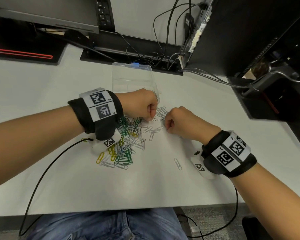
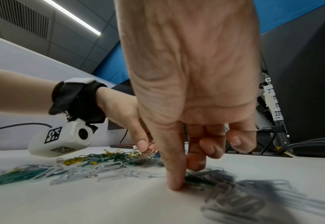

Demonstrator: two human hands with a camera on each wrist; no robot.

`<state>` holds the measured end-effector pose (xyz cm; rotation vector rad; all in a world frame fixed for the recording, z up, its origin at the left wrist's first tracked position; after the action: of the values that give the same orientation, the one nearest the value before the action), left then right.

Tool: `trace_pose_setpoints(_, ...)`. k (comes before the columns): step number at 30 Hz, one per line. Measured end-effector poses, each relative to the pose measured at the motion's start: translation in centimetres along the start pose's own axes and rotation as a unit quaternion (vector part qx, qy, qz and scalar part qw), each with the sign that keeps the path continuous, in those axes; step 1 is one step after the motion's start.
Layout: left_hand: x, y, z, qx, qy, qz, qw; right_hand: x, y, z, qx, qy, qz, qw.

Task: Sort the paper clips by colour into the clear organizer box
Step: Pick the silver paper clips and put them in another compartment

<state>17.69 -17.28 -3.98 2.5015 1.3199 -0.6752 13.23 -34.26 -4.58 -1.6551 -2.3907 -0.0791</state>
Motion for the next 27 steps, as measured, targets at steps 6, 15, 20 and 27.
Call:
trace_pose_setpoints(6, 0.4, 0.0, -0.6, -0.001, -0.067, -0.036, 0.997, 0.0, -0.1, 0.5, 0.033, -0.037, 0.008, 0.999)
trace_pose_setpoints(15, 1.8, -0.1, -3.0, -0.127, -0.137, -0.112, 0.976, 0.9, 4.1, -3.4, -0.198, 0.133, 0.059, 0.969)
trace_pose_setpoints(20, 2.0, 1.1, -3.9, -0.195, -0.178, -0.168, 0.95, 1.3, 7.0, -3.5, -0.207, 0.183, 0.092, 0.957)
trace_pose_setpoints(27, 1.1, 3.5, -3.0, -0.229, -0.17, -0.209, 0.935, 0.0, 3.9, -3.1, -0.153, 0.106, 0.063, 0.98)
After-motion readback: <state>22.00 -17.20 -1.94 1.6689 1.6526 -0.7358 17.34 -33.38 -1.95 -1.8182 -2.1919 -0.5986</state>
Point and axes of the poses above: each hand's wrist, its own y-axis towards the middle knuckle, its own z-axis out of the palm, x = y × z, the point moved 1 cm from there along y, towards the middle knuckle, and after that the axes turned 13 degrees about -x, right-handed, at the moved point
